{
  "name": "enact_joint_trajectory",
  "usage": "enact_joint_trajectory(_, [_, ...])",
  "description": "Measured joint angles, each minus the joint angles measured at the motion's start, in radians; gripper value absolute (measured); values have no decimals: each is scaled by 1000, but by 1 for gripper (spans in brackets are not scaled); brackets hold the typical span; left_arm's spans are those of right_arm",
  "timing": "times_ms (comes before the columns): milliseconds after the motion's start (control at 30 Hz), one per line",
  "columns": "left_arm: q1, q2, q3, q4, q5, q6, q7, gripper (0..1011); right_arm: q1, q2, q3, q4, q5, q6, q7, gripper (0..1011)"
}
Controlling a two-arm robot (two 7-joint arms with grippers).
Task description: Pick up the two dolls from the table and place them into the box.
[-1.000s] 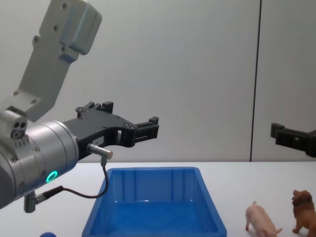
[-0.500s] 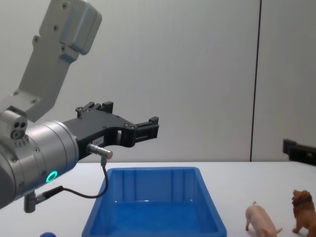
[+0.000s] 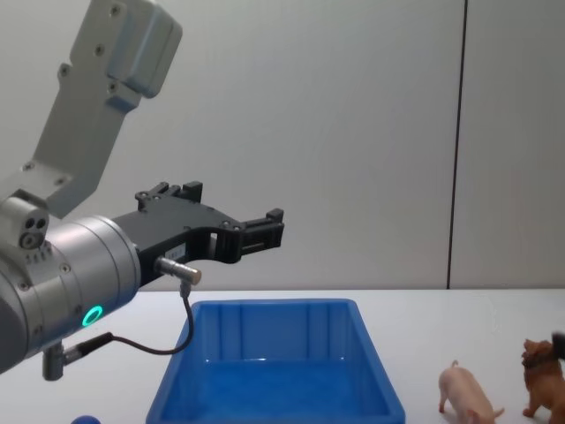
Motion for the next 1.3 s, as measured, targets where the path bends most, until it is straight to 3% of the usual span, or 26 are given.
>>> enact_joint_trajectory(333, [0,0,0,0,0,0,0,1002,11,5,0,62,-9,40,38,1001])
enact_joint_trajectory(767, [0,0,0,0,0,0,0,1001,70,-26,-15,168,-23,71,70,999])
enact_joint_trajectory(1067, [0,0,0,0,0,0,0,1002,108,-49,-26,221,-24,82,91,811])
enact_joint_trajectory(1167, [0,0,0,0,0,0,0,1001,118,-56,-30,233,-24,84,97,683])
enact_joint_trajectory(1300, [0,0,0,0,0,0,0,1002,127,-62,-33,243,-23,84,102,586])
